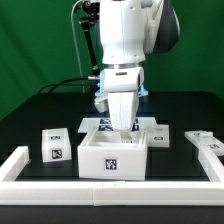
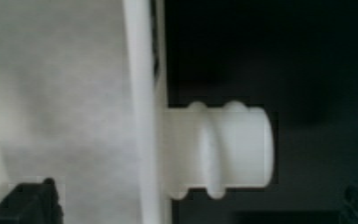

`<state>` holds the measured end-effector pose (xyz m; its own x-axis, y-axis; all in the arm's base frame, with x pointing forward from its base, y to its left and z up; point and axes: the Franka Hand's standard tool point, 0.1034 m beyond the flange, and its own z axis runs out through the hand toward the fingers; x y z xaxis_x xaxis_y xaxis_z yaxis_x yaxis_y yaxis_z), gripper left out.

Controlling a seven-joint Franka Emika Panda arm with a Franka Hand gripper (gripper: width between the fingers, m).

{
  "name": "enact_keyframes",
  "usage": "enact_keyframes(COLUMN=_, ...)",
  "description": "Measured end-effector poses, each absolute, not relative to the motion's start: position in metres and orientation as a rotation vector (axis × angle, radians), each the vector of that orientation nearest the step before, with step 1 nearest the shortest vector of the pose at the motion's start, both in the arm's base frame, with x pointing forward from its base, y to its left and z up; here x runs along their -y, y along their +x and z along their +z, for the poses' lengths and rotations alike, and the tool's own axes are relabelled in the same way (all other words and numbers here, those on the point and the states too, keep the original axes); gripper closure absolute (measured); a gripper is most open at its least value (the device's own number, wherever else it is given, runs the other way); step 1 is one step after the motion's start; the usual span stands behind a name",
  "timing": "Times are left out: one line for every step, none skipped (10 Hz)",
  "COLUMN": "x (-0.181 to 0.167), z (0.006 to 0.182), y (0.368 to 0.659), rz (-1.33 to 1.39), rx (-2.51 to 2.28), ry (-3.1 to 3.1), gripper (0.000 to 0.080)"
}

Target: Assemble cabinet

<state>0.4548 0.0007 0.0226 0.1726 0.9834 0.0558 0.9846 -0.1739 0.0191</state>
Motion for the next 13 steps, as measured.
enact_keyframes(x=-0.0034, z=0.0244, y=0.4559, rz=-0.086, rx=1.968, ry=-2.42, gripper=0.0111)
enact_keyframes(x=-0.0044, z=0.0257, y=0.457, rz=-0.09, rx=1.956, ry=-2.432, gripper=0.0245)
enact_keyframes(x=-0.0035, z=0.0245, y=0.456, rz=-0.087, rx=1.953, ry=-2.433, gripper=0.0442)
enact_keyframes(x=-0.0033, z=0.0244, y=0.4559, rz=-0.087, rx=1.952, ry=-2.433, gripper=0.0442)
enact_keyframes(x=-0.0032, z=0.0244, y=0.4559, rz=-0.087, rx=1.952, ry=-2.433, gripper=0.0579)
enact_keyframes(x=-0.003, z=0.0243, y=0.4558, rz=-0.087, rx=1.951, ry=-2.434, gripper=0.0716)
enact_keyframes(x=-0.0027, z=0.0242, y=0.4557, rz=-0.086, rx=1.949, ry=-2.435, gripper=0.0716)
enact_keyframes(x=-0.0025, z=0.0242, y=0.4556, rz=-0.086, rx=1.949, ry=-2.436, gripper=0.0764)
enact_keyframes(x=-0.0024, z=0.0242, y=0.4556, rz=-0.086, rx=1.949, ry=-2.436, gripper=0.0764)
enact_keyframes(x=-0.0023, z=0.0242, y=0.4557, rz=-0.086, rx=1.948, ry=-2.436, gripper=0.0764)
enact_keyframes(x=-0.0023, z=0.0242, y=0.4556, rz=-0.086, rx=1.948, ry=-2.436, gripper=0.0764)
enact_keyframes(x=-0.0023, z=0.0242, y=0.4557, rz=-0.086, rx=1.948, ry=-2.436, gripper=0.0764)
enact_keyframes(x=-0.0023, z=0.0242, y=0.4557, rz=-0.086, rx=1.948, ry=-2.436, gripper=0.0764)
